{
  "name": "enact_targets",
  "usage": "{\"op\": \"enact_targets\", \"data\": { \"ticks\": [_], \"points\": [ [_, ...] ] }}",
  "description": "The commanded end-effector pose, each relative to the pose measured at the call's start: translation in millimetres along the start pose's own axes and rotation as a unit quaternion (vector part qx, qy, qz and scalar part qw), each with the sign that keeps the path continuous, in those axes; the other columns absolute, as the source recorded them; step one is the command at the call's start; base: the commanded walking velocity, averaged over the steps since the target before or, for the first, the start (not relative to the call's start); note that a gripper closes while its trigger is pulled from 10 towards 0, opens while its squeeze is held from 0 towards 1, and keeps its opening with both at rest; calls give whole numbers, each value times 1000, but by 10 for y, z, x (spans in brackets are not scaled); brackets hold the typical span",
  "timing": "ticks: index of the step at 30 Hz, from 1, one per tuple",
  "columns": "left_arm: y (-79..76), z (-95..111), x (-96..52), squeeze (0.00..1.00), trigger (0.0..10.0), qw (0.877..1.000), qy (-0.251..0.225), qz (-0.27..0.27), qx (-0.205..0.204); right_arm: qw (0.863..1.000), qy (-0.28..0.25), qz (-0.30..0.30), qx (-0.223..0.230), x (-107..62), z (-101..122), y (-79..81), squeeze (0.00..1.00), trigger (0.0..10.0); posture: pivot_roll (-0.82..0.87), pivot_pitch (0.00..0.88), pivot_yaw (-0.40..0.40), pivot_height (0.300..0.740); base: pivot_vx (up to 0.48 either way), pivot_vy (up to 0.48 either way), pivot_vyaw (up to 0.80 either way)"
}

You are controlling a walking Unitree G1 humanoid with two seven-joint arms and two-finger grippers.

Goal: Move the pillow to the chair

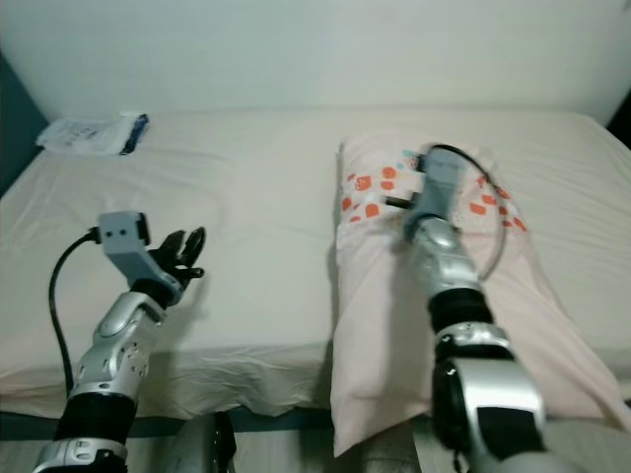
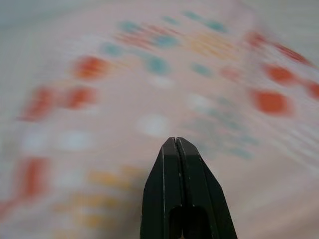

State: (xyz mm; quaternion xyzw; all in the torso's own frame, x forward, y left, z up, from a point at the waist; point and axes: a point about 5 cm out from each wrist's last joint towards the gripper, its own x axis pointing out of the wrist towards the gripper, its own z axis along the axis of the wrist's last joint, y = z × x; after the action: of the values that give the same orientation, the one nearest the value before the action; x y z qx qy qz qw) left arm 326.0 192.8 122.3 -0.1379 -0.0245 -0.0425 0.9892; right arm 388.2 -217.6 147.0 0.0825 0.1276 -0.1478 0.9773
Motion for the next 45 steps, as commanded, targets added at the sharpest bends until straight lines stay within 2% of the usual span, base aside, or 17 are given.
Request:
{"op": "enact_targets", "data": {
  "ticks": [1,3,5,15,20,27,29,31,35,37,38,40,41,42,43,44,45],
  "points": [
    [-7,-26,-3,0,10000,1000,2,2,-7,997,34,-67,0,-3,-222,-253,0,10000,-90,89,-11,582,0,0,0],
    [-27,-20,2,0,10000,1000,-1,1,-9,992,50,-117,-16,-29,-355,-470,0,10000,-88,89,-14,582,0,0,0],
    [-21,-13,-2,0,10000,1000,-2,2,-9,989,59,-134,-16,-48,-417,-527,0,10000,-91,88,-15,582,0,0,0],
    [-8,-31,-42,0,10000,1000,-1,2,-15,963,98,-251,3,-167,-730,-723,0,10000,-96,95,-13,582,0,0,0],
    [-36,-49,-46,0,10000,1000,0,0,-17,956,133,-262,13,-231,-928,-701,0,10000,-97,94,-12,582,0,0,0],
    [-93,-60,-53,0,10000,1000,0,-6,-20,914,225,-337,27,-453,-1375,-917,0,10000,-90,84,-16,582,0,0,0],
    [-93,-56,-56,0,10000,1000,0,-6,-20,913,226,-339,23,-461,-1385,-937,0,10000,-89,84,-16,582,0,0,0],
    [-91,-54,-61,0,10000,1000,0,-7,-20,946,203,-251,40,-354,-1285,-777,0,10000,-93,82,-15,582,0,0,0],
    [-96,-60,-64,0,10000,1000,1,-7,-19,972,181,-145,47,-262,-1178,-547,0,10000,-93,81,-15,582,0,0,0],
    [-113,-72,-60,0,10000,1000,3,-9,-19,990,131,44,-22,-178,-949,-12,0,10000,-95,79,-16,582,0,0,0],
    [-113,-72,-60,0,10000,1000,3,-9,-19,990,131,44,-22,-178,-949,-12,0,10000,-95,79,-16,582,0,0,0],
    [-126,-79,-57,0,10000,1000,5,-10,-19,970,105,205,-80,-231,-816,469,0,10000,-98,76,-16,582,0,0,0],
    [-126,-79,-57,0,10000,1000,5,-10,-19,970,105,205,-80,-231,-816,469,0,10000,-98,76,-16,582,0,0,0],
    [-132,-83,-56,0,10000,1000,5,-10,-19,951,106,271,-102,-296,-801,669,0,10000,-98,75,-17,582,0,0,0],
    [-132,-83,-56,0,10000,1000,5,-10,-19,951,106,271,-102,-296,-801,669,0,10000,-98,75,-17,582,0,0,0],
    [-138,-89,-54,0,10000,1000,6,-10,-19,932,115,324,-116,-376,-811,852,0,10000,-96,73,-18,582,0,0,0],
    [-138,-89,-54,0,10000,1000,6,-10,-19,932,115,324,-116,-376,-811,852,0,10000,-96,73,-18,582,0,0,0]
  ]
}}
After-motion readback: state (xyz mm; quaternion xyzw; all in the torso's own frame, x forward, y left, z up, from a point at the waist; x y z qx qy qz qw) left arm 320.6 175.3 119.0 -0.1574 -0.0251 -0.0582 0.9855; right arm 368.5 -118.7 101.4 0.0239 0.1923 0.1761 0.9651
